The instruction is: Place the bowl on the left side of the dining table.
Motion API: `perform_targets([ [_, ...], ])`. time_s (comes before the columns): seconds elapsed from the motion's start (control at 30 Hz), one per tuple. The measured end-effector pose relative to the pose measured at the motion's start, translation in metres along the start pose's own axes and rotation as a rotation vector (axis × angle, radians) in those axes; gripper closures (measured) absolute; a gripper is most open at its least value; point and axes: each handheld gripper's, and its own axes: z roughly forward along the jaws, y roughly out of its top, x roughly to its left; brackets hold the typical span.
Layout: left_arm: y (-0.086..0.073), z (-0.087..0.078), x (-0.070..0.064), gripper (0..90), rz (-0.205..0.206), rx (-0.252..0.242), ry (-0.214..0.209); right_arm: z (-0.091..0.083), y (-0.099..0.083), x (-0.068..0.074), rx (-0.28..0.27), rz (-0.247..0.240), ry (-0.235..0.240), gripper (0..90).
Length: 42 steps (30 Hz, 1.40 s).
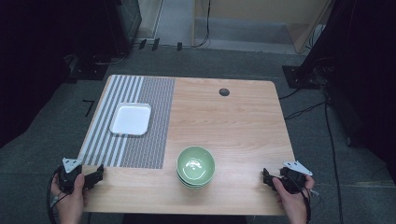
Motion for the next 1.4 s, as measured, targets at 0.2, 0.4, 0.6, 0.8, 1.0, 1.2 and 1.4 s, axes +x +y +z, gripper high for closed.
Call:
perform_targets([
  [0.2,0.001,0.001,-0.001,11.6,-0.018,0.001,0.019,0.000,0.000,0.001,-0.002,0.018,-0.009,1.1],
  [0.4,0.001,0.001,-0.001,11.3,-0.019,0.001,0.019,-0.003,0.002,0.004,-0.026,0.030,0.012,1.4],
  [0.6,0.001,0.001,-0.001,11.3,-0.018,0.001,0.019,-0.012,0.010,0.014,-0.076,0.048,0.037,1.5],
  [0.8,0.001,0.001,-0.001,11.4,-0.018,0.001,0.019,-0.021,0.017,0.027,-0.103,0.039,0.073,1.5],
  [1.0,0.001,0.001,-0.001,11.3,-0.018,0.001,0.019,-0.029,0.023,0.038,-0.130,0.066,0.155,1.5],
  [1.2,0.001,0.001,-0.001,11.4,-0.017,0.001,0.019,-0.035,0.028,0.049,-0.147,0.065,0.191,1.5],
  [1.4,0.001,0.001,-0.001,11.4,-0.014,0.002,0.017,-0.038,0.033,0.059,-0.159,0.051,0.206,1.5],
])
